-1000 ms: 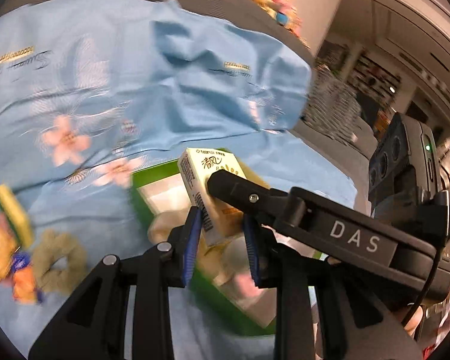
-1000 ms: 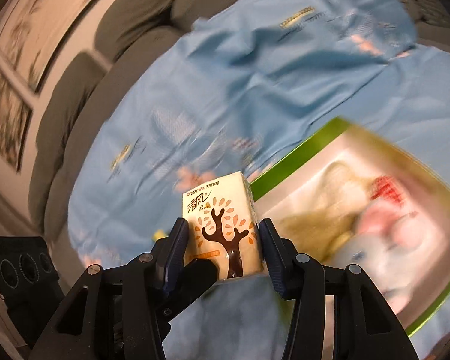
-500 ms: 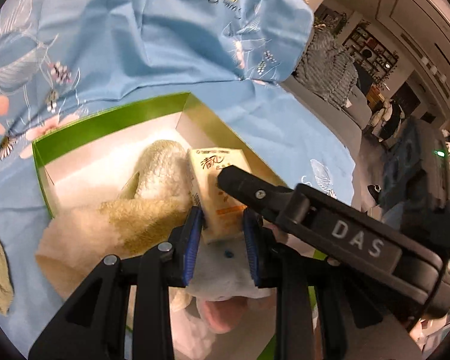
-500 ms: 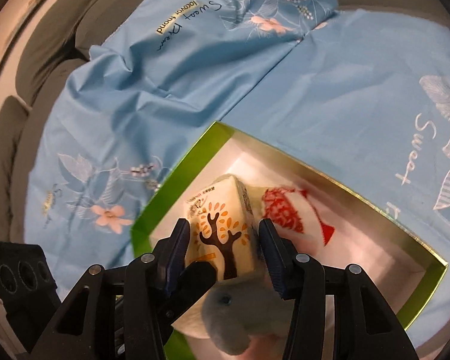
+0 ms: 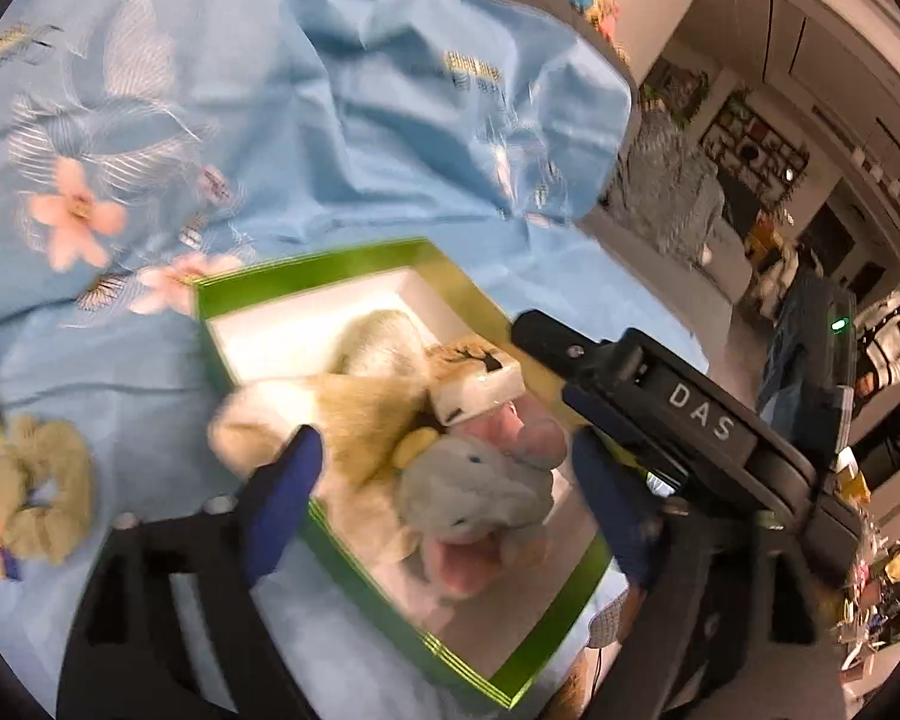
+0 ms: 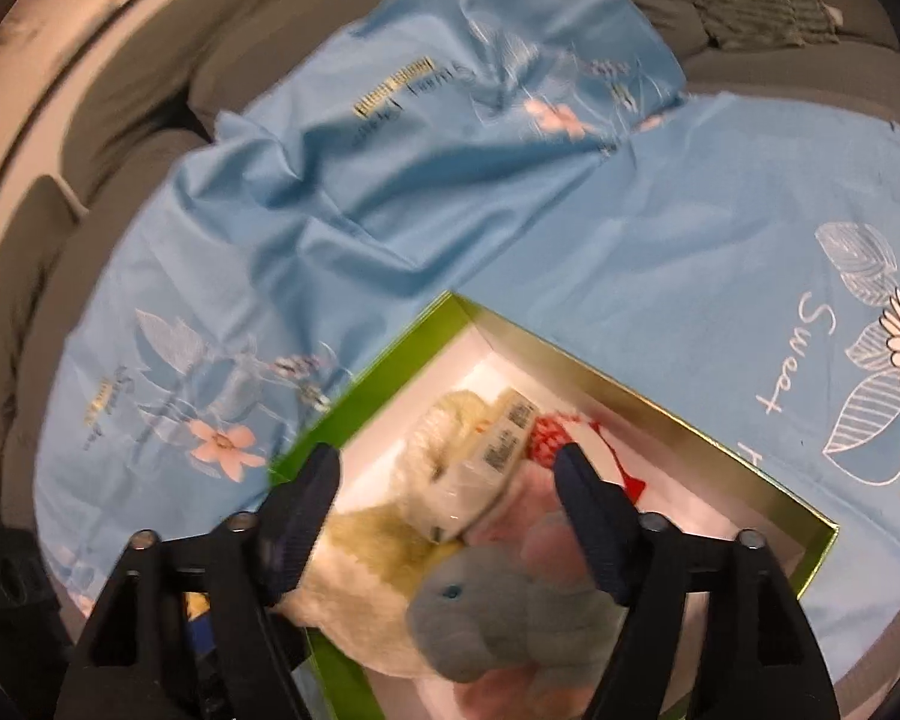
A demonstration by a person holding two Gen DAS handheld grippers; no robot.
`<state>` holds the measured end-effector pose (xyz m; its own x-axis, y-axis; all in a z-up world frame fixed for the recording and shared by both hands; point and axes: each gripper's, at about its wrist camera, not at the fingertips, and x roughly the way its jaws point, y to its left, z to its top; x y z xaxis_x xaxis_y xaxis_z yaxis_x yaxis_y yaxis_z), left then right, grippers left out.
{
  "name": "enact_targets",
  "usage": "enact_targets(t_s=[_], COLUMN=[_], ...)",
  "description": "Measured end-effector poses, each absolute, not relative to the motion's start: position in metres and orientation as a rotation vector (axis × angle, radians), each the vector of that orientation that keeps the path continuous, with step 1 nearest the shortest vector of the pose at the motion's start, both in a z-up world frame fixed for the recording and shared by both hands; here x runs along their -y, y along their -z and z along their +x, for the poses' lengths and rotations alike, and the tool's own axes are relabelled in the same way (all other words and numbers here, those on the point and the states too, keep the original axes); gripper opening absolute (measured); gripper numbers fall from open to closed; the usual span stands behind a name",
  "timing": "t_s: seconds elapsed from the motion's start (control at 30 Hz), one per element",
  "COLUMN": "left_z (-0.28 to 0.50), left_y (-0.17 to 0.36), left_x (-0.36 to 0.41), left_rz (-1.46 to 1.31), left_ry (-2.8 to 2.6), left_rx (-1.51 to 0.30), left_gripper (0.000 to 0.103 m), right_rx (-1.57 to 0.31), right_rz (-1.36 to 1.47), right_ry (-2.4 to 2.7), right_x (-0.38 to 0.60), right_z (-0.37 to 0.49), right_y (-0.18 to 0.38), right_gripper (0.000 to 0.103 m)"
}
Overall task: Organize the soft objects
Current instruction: 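Carry the tissue pack into the green box and open the right gripper, then move the right gripper to the yellow cookie plush and grasp it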
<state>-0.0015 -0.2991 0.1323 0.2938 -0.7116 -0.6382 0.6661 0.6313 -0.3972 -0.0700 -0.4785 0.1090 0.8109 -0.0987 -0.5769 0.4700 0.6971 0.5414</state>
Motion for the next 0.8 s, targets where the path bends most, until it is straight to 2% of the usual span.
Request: enact_targets(t_s=[0.1,0.37,0.6,0.67,0.7,0.8], left_z=[-0.005,-0.017,-0.013,-0.011,-0.010,-0.002], left_y=[-0.144,-0.152,-0.128,-0.119,-0.114,-0.096], left_x=[0.265,0.160,0.058,0.032,0.018,-0.021], left_rz=[-0.105,-0.134,-0.144,-0.151,-0.164,-0.228], left_ry=[0.886,0.673,0.409,0.331,0.284,0.171], left_rx=[-0.851,-0.760,-0.756,-0.745,-0.739,-0.773], left_gripper=[0.091,0.097,0.099,0.099,0.099,0.098], right_rx=[-0.526,-0.547,-0.534,-0.527,-0.525,-0.521], right_rz=[0.699,0.479,0.378,0.353,0.344,0.304], right_ry=[0.335,0.335,0.253,0.200,0.182,0.101], right_x=[0.469,0.428,0.383,0.365,0.358,0.331], right_z=[-0.072,-0.065,-0.054,-0.051,-0.051,-0.046], right_y=[-0.116,-0.126,-0.129,-0.131,-0.131,-0.132], right_gripper=[0.086,0.086,0.089,0.092,0.098,0.100])
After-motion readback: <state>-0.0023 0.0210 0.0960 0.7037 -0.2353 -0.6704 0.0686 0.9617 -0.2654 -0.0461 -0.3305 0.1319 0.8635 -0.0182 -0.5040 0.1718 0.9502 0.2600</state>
